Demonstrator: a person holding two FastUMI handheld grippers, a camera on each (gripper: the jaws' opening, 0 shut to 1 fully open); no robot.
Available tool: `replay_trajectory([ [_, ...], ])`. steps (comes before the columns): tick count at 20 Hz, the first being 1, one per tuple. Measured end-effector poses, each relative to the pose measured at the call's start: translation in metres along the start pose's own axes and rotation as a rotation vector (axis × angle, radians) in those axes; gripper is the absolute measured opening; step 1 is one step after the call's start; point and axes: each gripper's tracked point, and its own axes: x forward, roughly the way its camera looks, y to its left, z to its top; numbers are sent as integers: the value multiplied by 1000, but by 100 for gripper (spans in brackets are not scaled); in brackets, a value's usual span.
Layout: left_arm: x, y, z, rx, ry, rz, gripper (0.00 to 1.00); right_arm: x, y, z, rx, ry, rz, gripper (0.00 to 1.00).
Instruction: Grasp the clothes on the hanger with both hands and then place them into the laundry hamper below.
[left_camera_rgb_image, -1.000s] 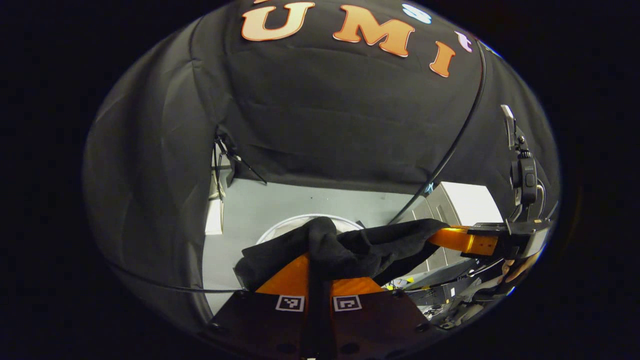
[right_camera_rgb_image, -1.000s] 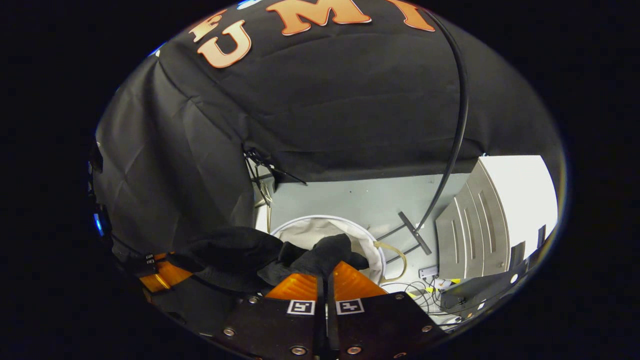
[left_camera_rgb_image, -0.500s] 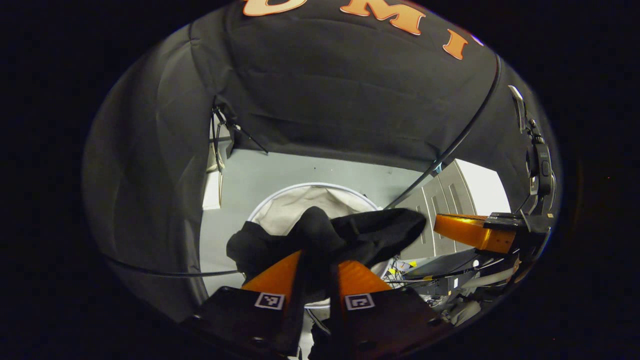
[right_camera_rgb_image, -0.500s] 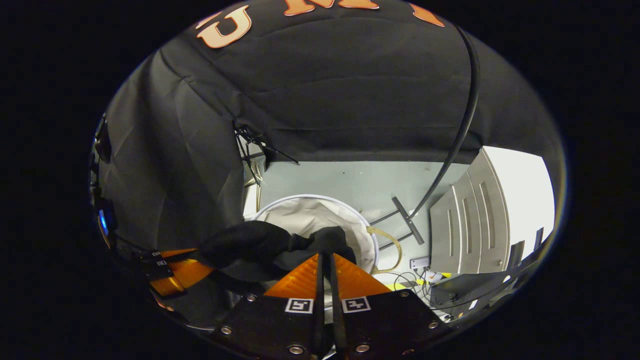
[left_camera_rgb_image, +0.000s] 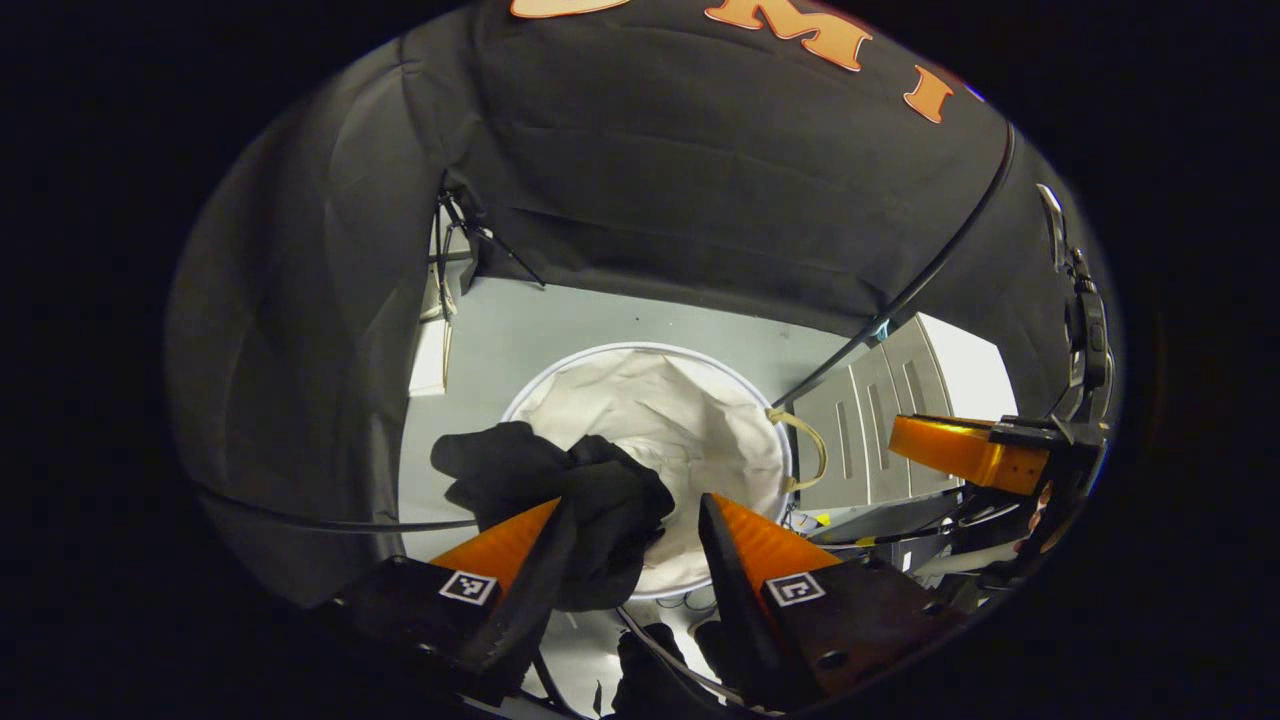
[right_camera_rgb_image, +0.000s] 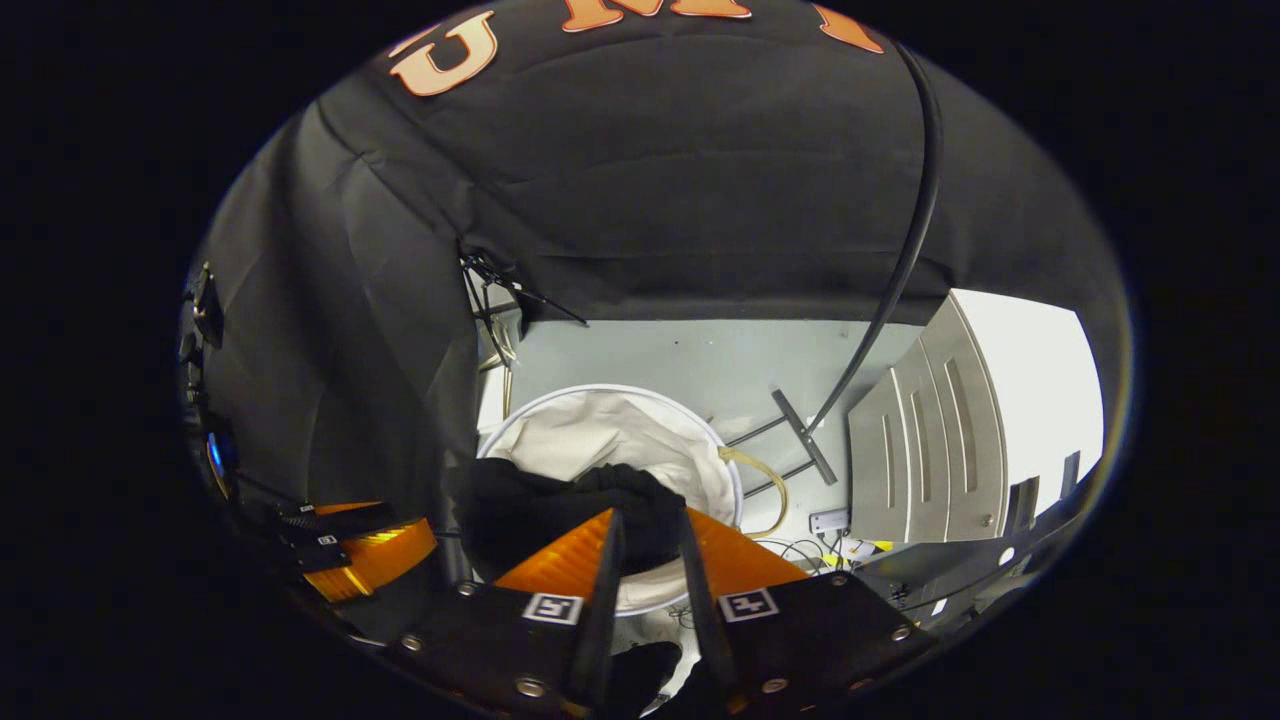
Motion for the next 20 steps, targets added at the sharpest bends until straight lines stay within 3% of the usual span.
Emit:
replay_trajectory([
  [1,-4,1,0,1,-5,-1,83,-8,0,9,-22,-32,2,52],
  [2,-16,1,-8,2,-11,3,83,-20,-2,16,-52,-54,-4,60],
  [3,-25,5,-9,2,-19,16,83,-30,-6,16,-79,-72,-16,76],
  [4,-30,6,-6,0,-32,21,89,-40,-9,19,-98,-87,-25,89],
  [5,-37,5,1,-6,-48,16,94,-49,-11,22,-106,-104,-34,93],
  [6,-43,8,3,-10,-66,26,99,-60,-14,26,-103,-120,-43,94],
  [10,-85,12,29,-18,-183,54,100,-114,-30,54,-26,-216,-74,94],
  [14,-141,20,79,-30,-346,97,98,-188,-69,86,51,-328,-109,94],
  [20,-248,17,151,-34,-618,164,98,-304,-144,137,28,-504,-224,94],
])
